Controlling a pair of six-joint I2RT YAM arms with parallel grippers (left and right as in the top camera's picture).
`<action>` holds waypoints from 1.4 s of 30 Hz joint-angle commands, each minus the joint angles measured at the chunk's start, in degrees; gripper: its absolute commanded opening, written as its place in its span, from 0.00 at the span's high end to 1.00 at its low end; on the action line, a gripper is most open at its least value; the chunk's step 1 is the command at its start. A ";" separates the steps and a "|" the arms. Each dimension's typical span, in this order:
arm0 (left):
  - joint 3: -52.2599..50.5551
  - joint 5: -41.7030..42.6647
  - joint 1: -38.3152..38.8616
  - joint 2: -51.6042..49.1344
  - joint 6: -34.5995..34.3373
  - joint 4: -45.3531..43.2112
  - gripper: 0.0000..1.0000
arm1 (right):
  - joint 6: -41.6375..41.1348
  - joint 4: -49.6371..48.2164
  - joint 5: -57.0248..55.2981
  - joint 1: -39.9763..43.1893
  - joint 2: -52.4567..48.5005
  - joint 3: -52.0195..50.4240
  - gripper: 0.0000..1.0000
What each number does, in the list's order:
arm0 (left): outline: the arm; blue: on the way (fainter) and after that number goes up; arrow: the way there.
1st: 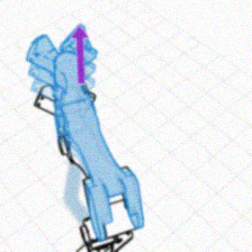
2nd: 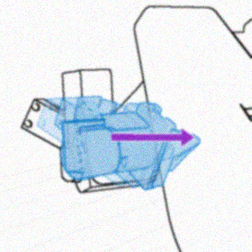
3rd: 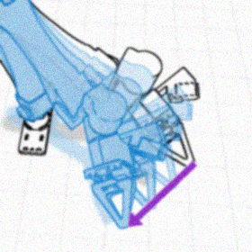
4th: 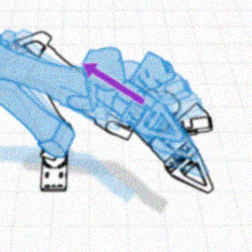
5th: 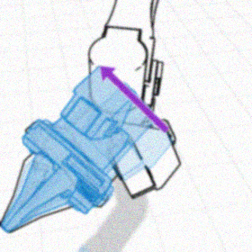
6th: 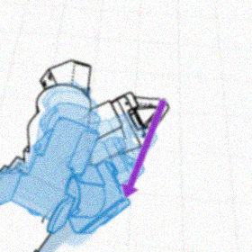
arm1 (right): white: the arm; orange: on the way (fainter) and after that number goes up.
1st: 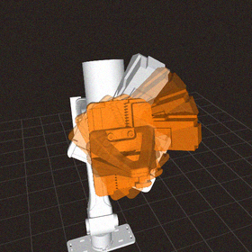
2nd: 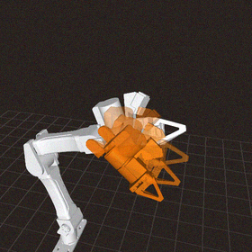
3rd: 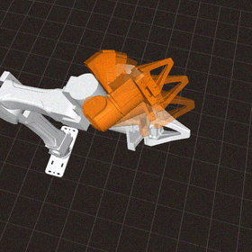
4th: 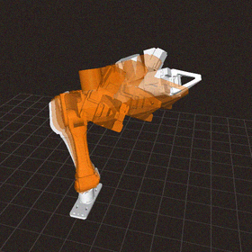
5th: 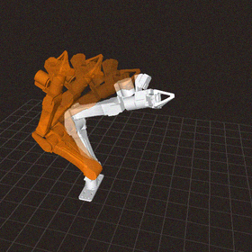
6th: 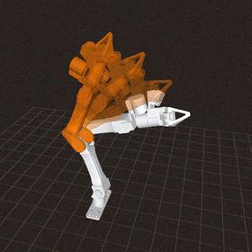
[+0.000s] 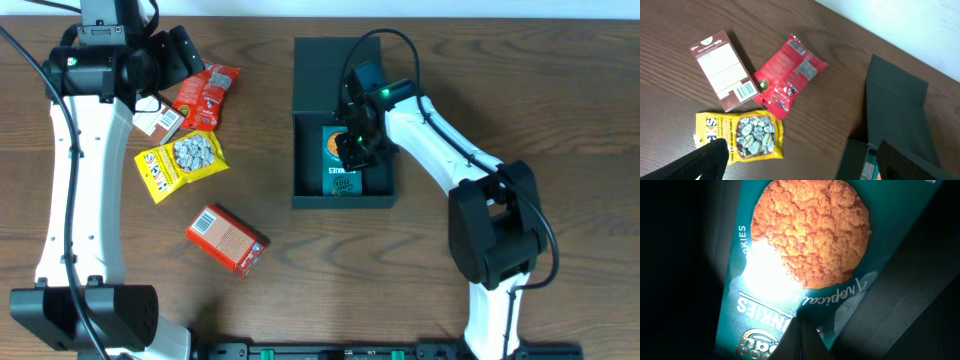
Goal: Pack container
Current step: 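Push the teal box flat into the black box with the right gripper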
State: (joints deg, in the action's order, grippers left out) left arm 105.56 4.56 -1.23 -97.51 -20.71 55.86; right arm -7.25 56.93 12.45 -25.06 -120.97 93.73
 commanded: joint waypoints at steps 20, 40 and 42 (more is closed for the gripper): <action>0.42 -3.48 -3.39 -0.39 2.12 -1.25 0.05 | 2.08 -5.31 1.73 -6.58 -1.33 6.23 0.98; 0.42 -3.02 -5.22 -0.39 2.95 -0.83 0.05 | -15.89 -6.84 -17.79 -8.50 -8.04 6.47 0.98; 0.42 -3.02 -5.22 -0.39 2.95 -0.90 0.05 | -15.80 -6.40 -19.76 -8.50 -8.04 6.47 0.98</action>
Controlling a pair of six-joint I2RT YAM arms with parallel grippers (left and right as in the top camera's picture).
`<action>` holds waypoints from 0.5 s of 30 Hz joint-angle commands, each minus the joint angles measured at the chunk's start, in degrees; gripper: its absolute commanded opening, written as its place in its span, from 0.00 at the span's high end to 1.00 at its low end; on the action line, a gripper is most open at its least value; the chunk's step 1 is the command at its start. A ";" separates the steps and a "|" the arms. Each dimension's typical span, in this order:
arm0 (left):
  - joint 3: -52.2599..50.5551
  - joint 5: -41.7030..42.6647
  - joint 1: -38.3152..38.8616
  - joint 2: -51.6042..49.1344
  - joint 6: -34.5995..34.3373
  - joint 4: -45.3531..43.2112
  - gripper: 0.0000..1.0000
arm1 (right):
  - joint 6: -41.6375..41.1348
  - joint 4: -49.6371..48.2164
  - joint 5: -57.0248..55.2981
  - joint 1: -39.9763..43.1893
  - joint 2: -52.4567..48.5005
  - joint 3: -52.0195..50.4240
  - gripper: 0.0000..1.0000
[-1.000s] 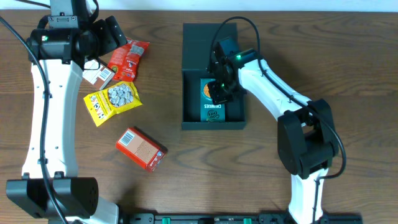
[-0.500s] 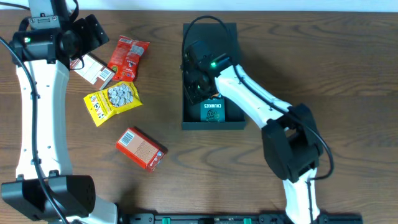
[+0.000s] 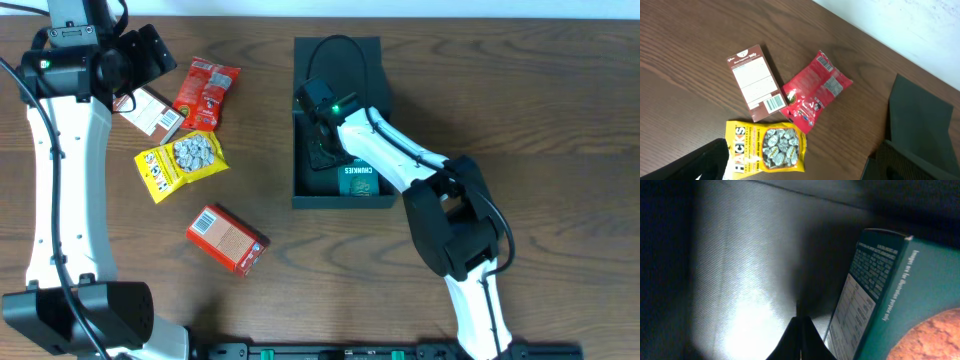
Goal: Pack container
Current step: 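Push the teal box flat into the black box with the right gripper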
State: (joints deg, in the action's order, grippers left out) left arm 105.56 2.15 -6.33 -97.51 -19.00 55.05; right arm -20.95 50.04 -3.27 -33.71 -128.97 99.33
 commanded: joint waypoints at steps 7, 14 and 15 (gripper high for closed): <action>0.42 -0.63 -0.13 -0.39 1.25 -0.15 0.04 | 1.73 2.34 -6.16 0.42 -0.04 0.87 0.99; 0.42 -0.61 -0.13 -0.39 1.25 -0.26 0.05 | 2.73 2.23 -8.76 0.42 -0.04 0.87 0.98; 0.42 -0.61 -0.13 -0.39 1.25 -0.24 0.05 | 2.69 1.66 -8.83 0.42 -0.04 0.90 0.99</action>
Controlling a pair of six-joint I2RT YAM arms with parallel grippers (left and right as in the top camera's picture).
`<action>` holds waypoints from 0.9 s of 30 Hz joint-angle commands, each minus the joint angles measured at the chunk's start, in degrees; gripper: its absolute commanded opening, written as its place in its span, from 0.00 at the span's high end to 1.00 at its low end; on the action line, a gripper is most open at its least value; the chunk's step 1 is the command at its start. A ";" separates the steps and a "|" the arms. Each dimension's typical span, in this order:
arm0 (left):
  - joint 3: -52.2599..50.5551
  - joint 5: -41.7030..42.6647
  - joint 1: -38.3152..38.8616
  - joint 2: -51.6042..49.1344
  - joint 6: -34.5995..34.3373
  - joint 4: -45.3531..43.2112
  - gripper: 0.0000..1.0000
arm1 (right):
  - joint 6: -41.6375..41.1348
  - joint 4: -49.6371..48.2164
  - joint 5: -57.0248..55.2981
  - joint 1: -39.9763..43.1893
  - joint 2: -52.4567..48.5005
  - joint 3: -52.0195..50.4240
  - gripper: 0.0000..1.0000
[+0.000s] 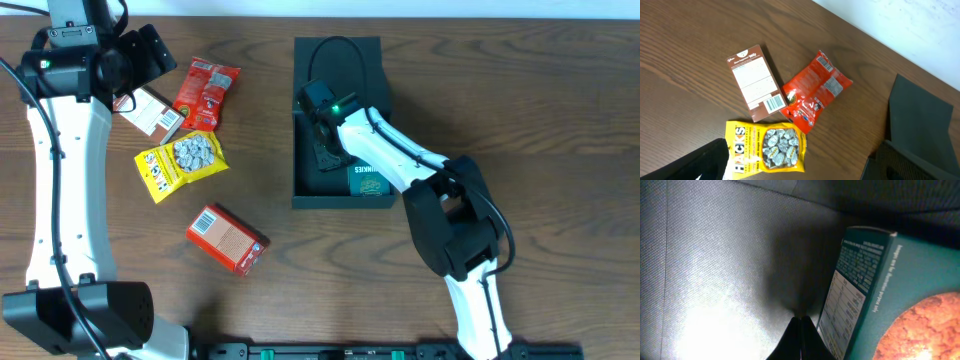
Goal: Pack container
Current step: 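Push the teal box flat into the black box with the right gripper, then grasp the brown Pocky box with the left gripper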
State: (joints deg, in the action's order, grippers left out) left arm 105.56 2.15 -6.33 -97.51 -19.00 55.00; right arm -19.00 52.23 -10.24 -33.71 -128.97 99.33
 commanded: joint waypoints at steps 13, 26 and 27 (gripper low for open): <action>0.28 -1.11 -0.13 -0.55 3.89 1.44 0.05 | 4.46 5.42 -0.61 1.25 5.57 11.78 0.98; -2.27 -4.55 -0.20 -6.38 3.54 -6.93 0.05 | 9.94 2.60 1.49 17.09 20.76 18.32 0.98; -2.27 -4.90 -0.20 -6.95 1.86 -8.46 0.05 | 9.62 1.97 1.46 18.23 20.96 18.32 0.96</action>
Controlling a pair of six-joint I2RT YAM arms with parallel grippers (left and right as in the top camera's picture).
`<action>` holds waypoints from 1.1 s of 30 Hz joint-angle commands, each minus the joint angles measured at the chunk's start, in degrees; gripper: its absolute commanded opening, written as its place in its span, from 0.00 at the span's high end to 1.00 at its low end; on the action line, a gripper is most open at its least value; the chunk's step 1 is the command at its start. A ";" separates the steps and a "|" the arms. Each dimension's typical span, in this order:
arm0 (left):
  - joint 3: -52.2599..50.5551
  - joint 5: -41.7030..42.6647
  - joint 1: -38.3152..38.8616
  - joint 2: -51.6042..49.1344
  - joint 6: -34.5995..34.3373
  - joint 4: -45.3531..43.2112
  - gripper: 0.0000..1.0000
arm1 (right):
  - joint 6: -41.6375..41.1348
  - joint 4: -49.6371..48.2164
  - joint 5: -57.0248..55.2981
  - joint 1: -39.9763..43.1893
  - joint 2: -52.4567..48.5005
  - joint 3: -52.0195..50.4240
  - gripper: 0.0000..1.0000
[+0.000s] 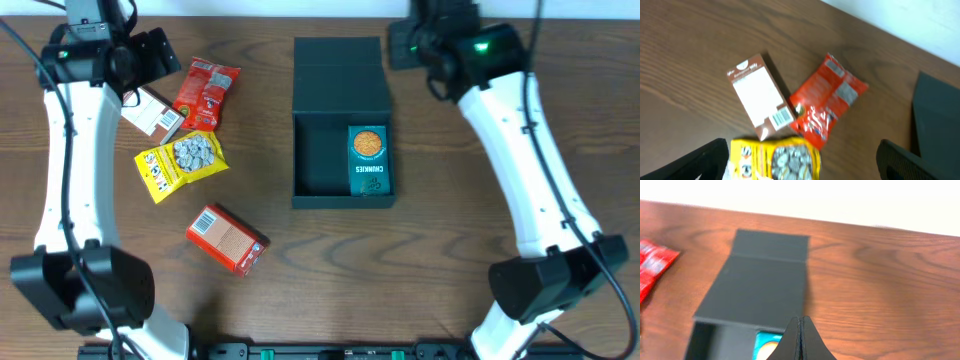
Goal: Pack container
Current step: 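Grasp the brown Pocky box with the left gripper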
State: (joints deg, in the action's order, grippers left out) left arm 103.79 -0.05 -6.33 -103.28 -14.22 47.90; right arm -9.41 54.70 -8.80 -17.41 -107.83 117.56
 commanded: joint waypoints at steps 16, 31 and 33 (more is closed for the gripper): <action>-0.50 -1.57 -8.85 -4.33 -12.41 -5.90 0.04 | -8.81 0.48 2.99 13.94 -0.17 -0.04 0.01; -0.50 6.95 -7.26 -17.90 -21.86 -8.37 0.05 | -9.33 8.98 3.28 13.77 -0.17 -0.07 0.01; -0.50 5.81 -7.19 -17.99 -21.81 -8.22 0.16 | -10.34 8.76 3.26 13.73 -0.17 -0.07 0.01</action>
State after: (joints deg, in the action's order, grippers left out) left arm 103.46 5.72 -13.45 -121.36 -35.77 39.55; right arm -17.93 63.57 -5.76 -3.25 -108.03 117.51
